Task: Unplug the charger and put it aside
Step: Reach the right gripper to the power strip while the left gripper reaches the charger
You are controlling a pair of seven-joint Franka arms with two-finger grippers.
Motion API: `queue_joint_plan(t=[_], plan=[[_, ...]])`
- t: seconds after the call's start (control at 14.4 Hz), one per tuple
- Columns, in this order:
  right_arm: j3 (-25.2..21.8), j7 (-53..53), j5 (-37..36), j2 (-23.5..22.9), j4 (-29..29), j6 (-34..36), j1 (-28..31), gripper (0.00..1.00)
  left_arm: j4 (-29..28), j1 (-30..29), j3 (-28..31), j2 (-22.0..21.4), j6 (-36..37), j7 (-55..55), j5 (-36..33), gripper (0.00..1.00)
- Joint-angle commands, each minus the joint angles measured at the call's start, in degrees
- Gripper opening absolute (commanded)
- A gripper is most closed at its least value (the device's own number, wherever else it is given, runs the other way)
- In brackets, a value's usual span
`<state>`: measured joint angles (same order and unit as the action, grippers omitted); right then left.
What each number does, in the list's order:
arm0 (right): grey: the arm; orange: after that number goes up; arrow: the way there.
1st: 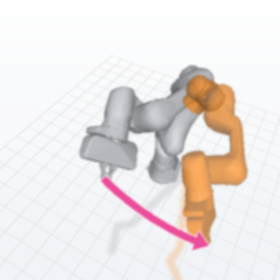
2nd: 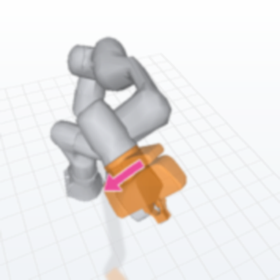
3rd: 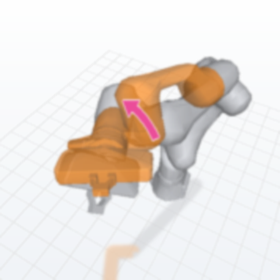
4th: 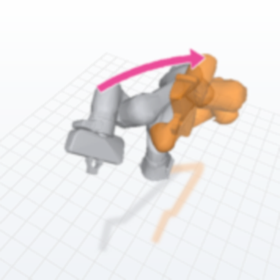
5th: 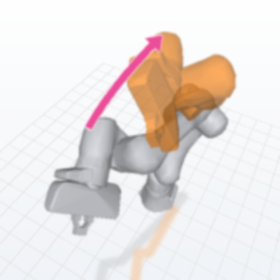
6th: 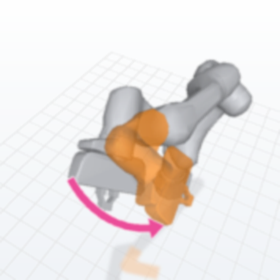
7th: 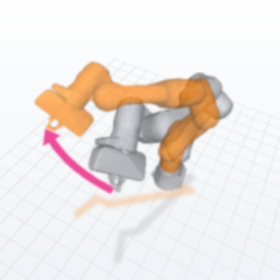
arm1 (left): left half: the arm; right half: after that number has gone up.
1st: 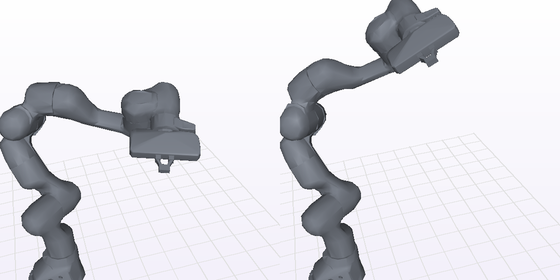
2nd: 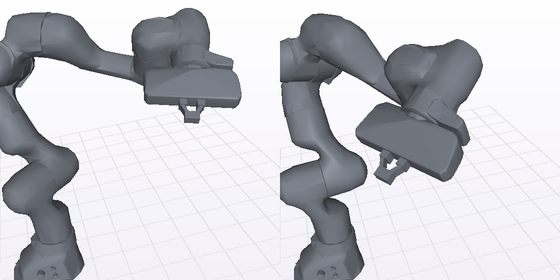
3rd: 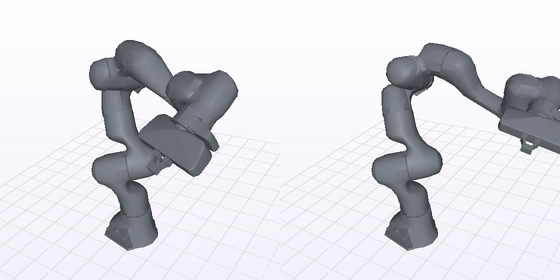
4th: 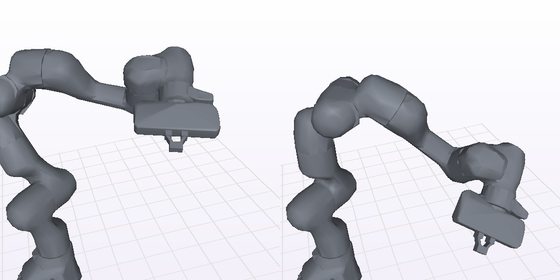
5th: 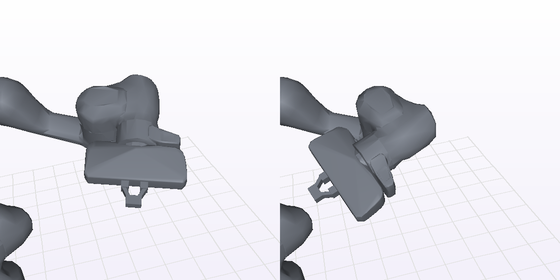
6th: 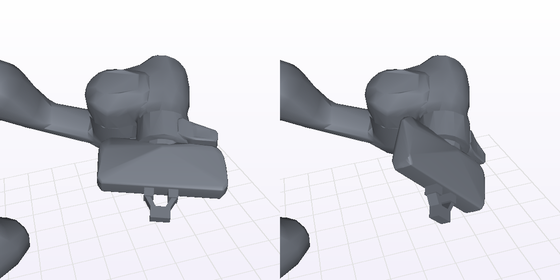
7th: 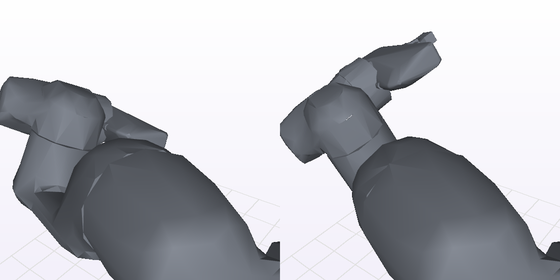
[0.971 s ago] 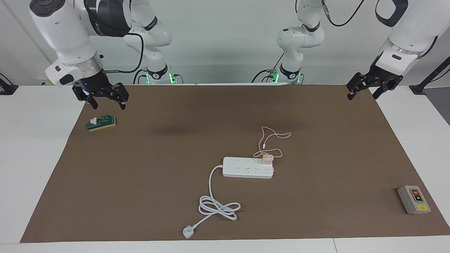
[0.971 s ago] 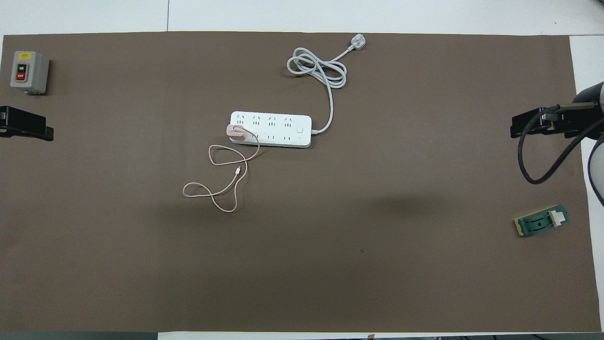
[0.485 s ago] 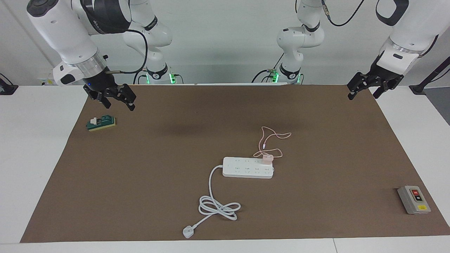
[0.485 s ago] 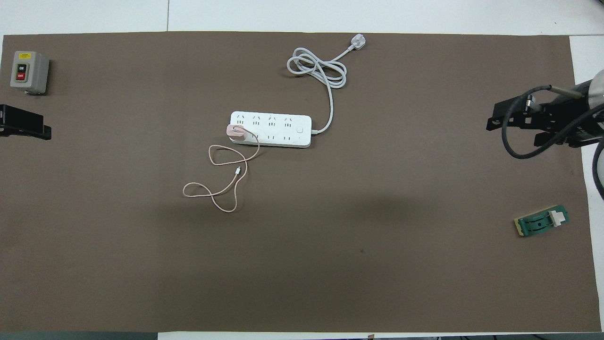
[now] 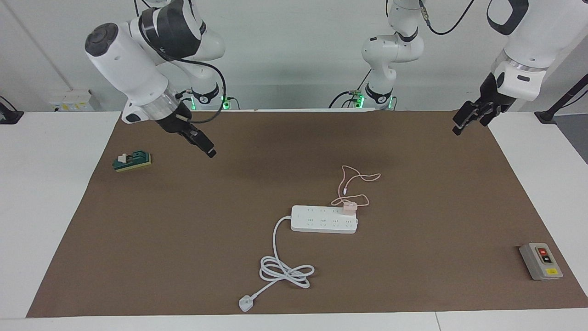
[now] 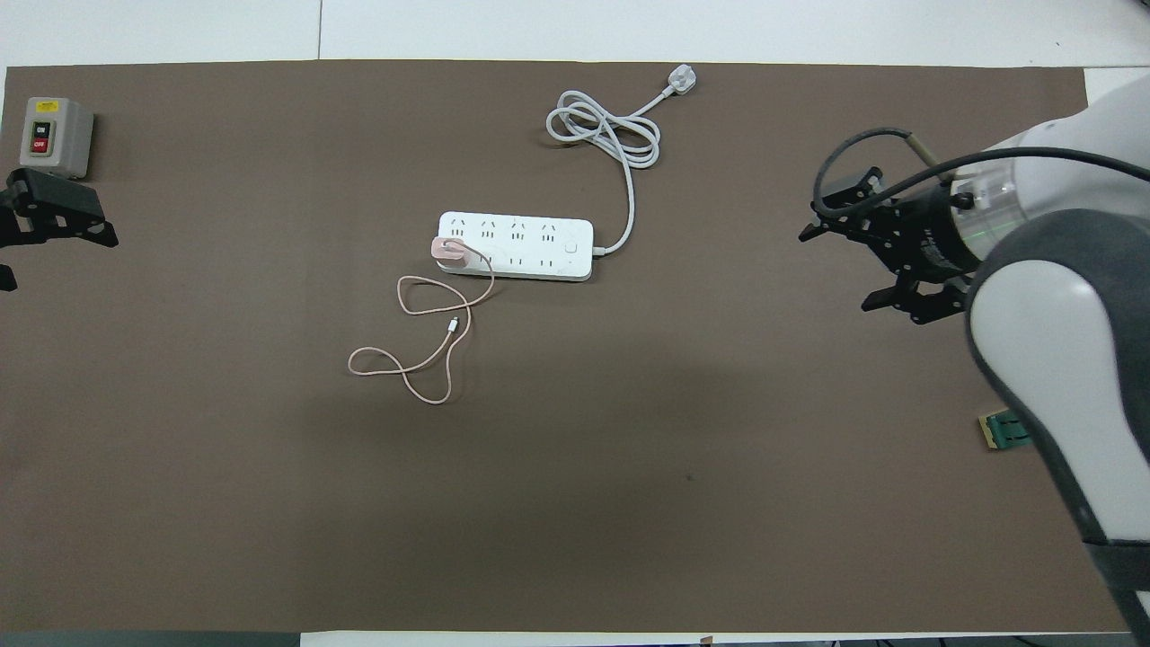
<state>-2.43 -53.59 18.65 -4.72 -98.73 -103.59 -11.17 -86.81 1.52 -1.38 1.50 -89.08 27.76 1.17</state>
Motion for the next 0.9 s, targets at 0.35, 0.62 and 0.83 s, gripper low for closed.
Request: queue_joint_plan(t=[0.35,0.62,0.83], plan=[[0.32,-18.30,10.51,-9.24,-0.58,-14.86,-6.59,1.00,0.86,6.38,0.24,4.55,-1.79,35.57,-0.64,1.00],[0.23,-22.24,19.20,-15.03,0.12,-20.06,-8.95,1.00,1.56,10.87,0.24,8.60,-5.13,55.50,-0.55,1.00],[0.23,-25.31,20.28,-18.82,0.30,-28.22,-13.43,1.00,2.96,12.80,0.24,12.20,-6.19,65.11,-0.46,1.00]])
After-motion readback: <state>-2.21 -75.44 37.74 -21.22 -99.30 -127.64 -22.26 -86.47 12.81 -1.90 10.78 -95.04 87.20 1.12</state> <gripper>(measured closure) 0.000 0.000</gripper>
